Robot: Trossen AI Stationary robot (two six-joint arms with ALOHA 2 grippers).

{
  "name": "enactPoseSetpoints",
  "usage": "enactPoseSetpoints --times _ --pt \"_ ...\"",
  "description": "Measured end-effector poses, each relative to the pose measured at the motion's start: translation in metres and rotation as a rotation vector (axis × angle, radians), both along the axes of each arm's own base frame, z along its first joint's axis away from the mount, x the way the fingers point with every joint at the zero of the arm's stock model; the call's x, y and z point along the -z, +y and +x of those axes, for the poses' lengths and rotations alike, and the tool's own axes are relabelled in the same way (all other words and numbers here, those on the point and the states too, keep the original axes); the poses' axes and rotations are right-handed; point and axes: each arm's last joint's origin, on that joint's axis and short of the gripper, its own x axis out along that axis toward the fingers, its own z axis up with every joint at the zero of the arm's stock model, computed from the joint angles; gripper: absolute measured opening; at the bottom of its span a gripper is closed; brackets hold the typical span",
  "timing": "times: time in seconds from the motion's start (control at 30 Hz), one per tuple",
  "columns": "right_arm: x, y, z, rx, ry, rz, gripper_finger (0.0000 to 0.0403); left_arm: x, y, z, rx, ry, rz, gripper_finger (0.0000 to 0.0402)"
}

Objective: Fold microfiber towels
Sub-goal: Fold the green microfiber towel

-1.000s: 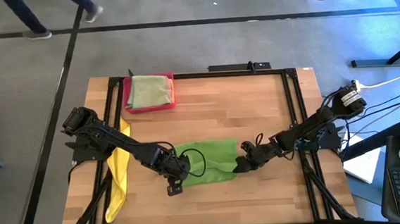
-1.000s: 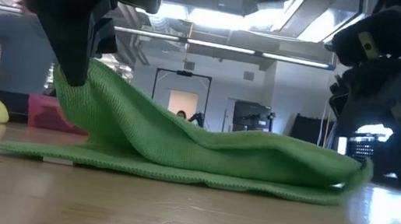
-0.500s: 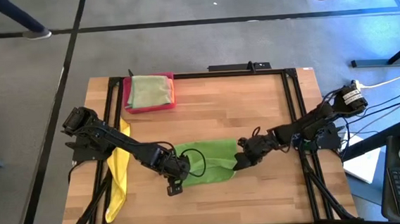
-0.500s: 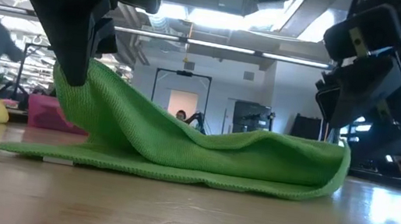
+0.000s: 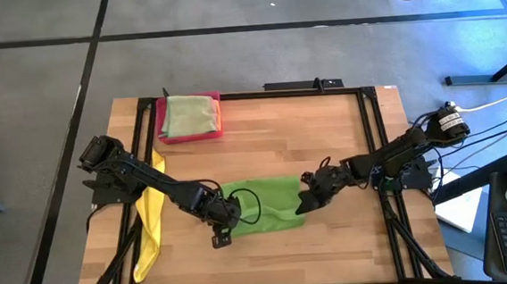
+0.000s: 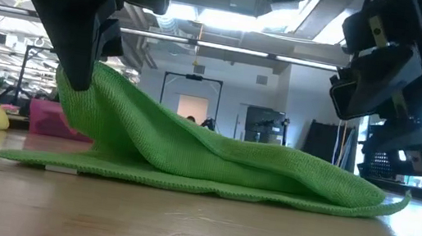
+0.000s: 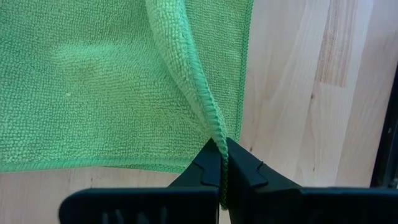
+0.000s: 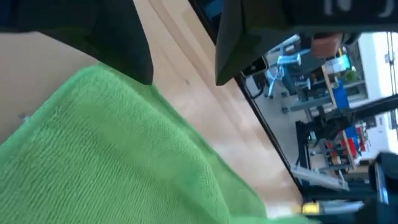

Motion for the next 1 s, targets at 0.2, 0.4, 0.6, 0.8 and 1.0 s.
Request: enactPoseSetpoints --times 0.2,0.4,0.6,0.8,1.0 --pt "0.005 0.002 -0.005 -0.04 0.077 0.005 0.0177 0.0 -0.001 0.0 -0.003 0.001 -0.002 0.0" --pt "0.017 0.005 -0.018 -0.088 0.236 -0.044 0.0177 0.0 -0.001 0.0 -0.003 0.001 -0.003 0.0" --pt "0.015 0.004 -0.013 0.012 0.178 -0.087 0.0177 0.0 -0.001 -0.001 -0.002 0.001 -0.002 0.0" --pt "0.016 0.003 -0.014 0.023 0.195 -0.096 0.0177 0.0 -0.001 -0.001 -0.002 0.001 -0.002 0.0" --pt "0.016 0.003 -0.014 0.04 0.203 -0.08 0.0177 0.0 -0.001 0.0 -0.002 0.001 -0.002 0.0"
